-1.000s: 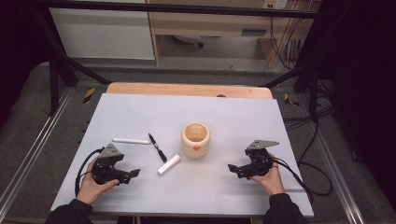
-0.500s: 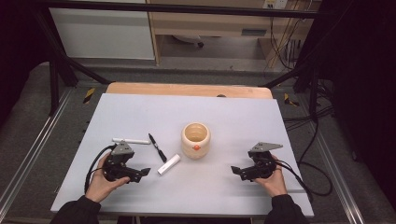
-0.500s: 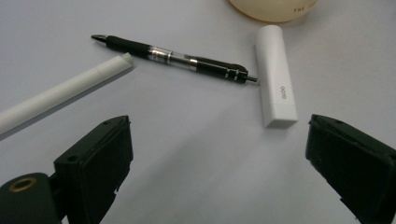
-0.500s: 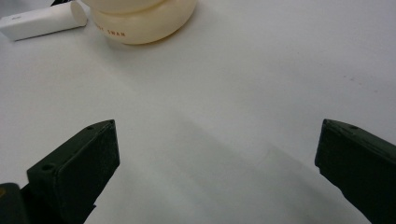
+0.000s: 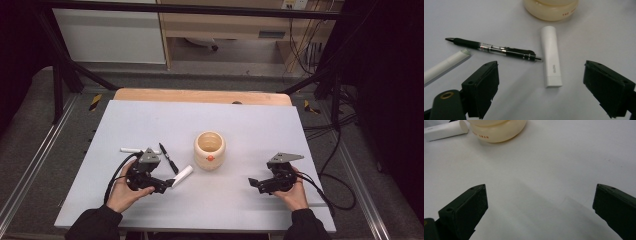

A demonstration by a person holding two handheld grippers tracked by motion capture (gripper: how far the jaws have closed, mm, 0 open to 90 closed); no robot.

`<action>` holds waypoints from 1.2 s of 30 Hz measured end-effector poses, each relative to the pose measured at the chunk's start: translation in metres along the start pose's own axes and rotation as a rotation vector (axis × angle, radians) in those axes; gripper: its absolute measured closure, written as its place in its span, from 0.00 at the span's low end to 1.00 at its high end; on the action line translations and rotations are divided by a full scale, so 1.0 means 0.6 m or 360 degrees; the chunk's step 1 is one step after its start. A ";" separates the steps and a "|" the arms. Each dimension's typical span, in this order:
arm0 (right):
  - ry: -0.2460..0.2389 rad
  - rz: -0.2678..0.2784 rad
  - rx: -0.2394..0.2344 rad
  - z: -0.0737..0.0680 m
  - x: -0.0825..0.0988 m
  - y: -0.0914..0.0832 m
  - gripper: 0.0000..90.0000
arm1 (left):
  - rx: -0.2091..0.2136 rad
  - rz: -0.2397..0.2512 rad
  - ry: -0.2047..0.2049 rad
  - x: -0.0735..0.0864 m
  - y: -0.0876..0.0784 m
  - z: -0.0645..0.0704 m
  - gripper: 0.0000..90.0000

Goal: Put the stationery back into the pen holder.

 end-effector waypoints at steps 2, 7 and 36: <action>-0.0004 -0.0002 0.0003 0.000 0.001 0.001 0.01 | -0.0002 -0.0020 0.0007 -0.005 0.006 0.003 0.17; -0.0010 -0.0008 0.0005 0.000 0.001 0.001 0.01 | -0.0007 -0.0054 0.0020 -0.018 0.021 0.010 0.22; -0.0007 -0.0003 -0.0007 0.001 0.003 -0.003 0.01 | -0.0050 -0.0351 0.0037 -0.053 0.091 0.015 0.67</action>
Point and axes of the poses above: each handheld gripper's, and its own axes: y roughly forward along the jaws, x roughly out of its underside, z roughly to its right, the point moved 2 cm from there along y, roughly forward along the jaws, and after that the axes turned 14 degrees about x, right-handed, at the moved point
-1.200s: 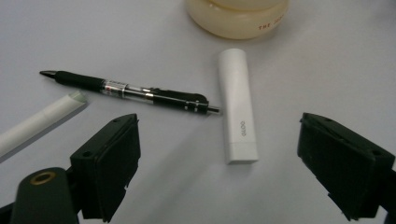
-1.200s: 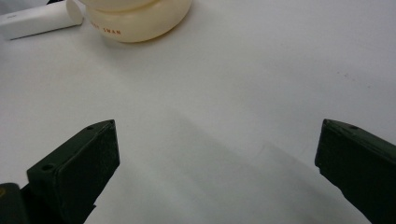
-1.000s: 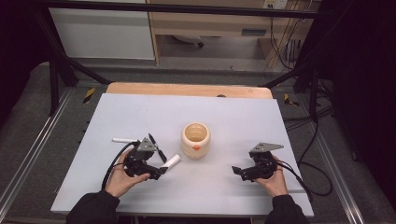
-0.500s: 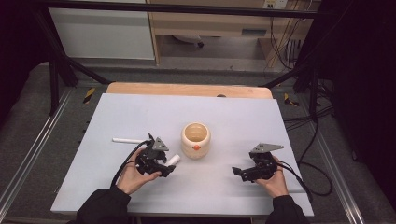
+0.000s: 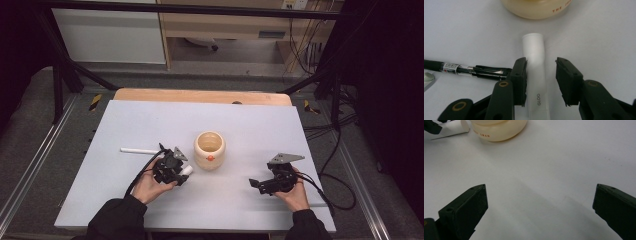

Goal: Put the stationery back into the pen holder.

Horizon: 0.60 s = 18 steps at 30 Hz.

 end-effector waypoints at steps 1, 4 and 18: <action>0.0001 0.0000 0.0001 0.000 0.000 0.000 0.01 | -0.0005 -0.0002 -0.0007 0.000 0.002 -0.001 0.69; 0.0000 0.0001 -0.0001 0.000 0.000 0.000 0.01 | -0.0015 -0.0016 -0.0020 -0.001 0.007 -0.002 0.70; -0.0002 -0.0003 0.0003 -0.001 0.001 0.001 0.01 | 0.0012 -0.0066 -0.0076 -0.006 0.019 -0.005 0.74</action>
Point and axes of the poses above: each handheld gripper's, and its own axes: y roughly forward along the jaws, x roughly out of its underside, z roughly to its right, the point moved 2 cm from there along y, roughly forward along the jaws, and after that the axes turned 14 degrees about x, right-handed, at the moved point
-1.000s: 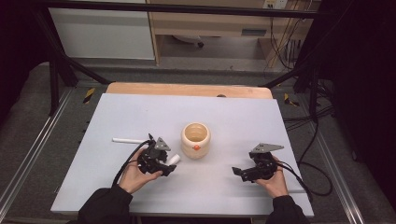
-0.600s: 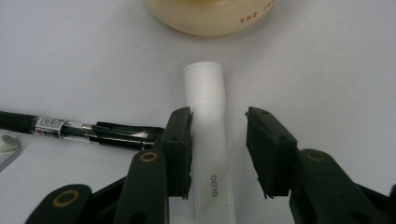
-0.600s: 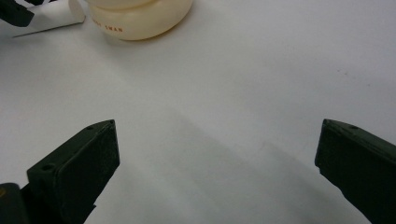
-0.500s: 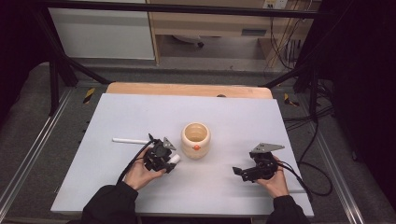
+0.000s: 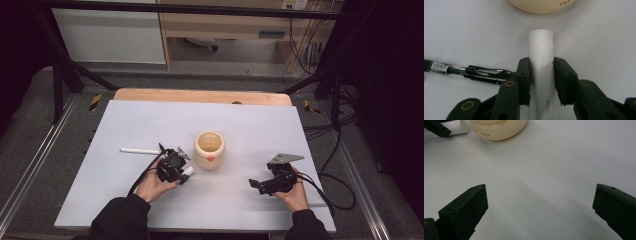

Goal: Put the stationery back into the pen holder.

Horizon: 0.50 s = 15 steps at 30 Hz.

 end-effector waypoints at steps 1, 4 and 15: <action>0.0000 0.0001 -0.0001 0.000 0.000 0.000 0.01 | 0.0009 -0.0007 -0.0006 0.000 0.001 0.001 0.74; -0.0005 0.0002 0.0000 0.000 0.000 0.001 0.01 | 0.0010 -0.0018 -0.0018 -0.001 0.002 0.002 0.74; -0.0004 -0.0003 -0.0004 -0.001 0.000 0.001 0.01 | 0.0011 -0.0058 -0.0029 -0.005 0.005 0.003 0.74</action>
Point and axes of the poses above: each handheld gripper's, and its own axes: y roughly forward along the jaws, x roughly out of its underside, z roughly to its right, the point moved 2 cm from there along y, roughly forward along the jaws, and after that the axes turned 14 degrees about x, right-handed, at the moved point
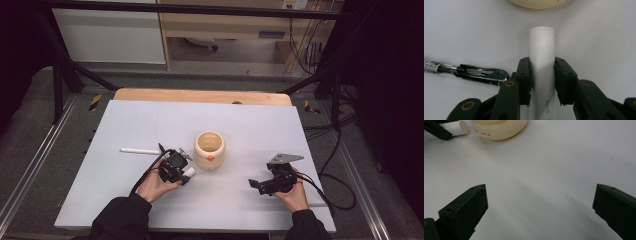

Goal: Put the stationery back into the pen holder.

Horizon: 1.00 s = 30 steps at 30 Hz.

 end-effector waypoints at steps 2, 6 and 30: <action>0.0000 -0.0001 0.0000 0.000 0.000 0.000 0.01 | 0.0012 -0.0014 -0.0002 -0.001 -0.002 -0.002 0.74; 0.0006 -0.0006 -0.0004 -0.001 0.000 0.000 0.01 | -0.0014 -0.0023 0.0013 0.001 -0.007 -0.003 0.75; 0.0006 -0.0008 -0.0012 -0.002 0.001 0.000 0.01 | -0.0001 -0.0072 0.0037 0.001 -0.008 0.001 0.77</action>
Point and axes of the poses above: each handheld gripper's, and its own axes: y roughly forward along the jaws, x roughly out of its underside, z roughly to its right, the point moved 2 cm from there along y, roughly forward along the jaws, and after that the axes turned 14 degrees about x, right-handed, at the moved point
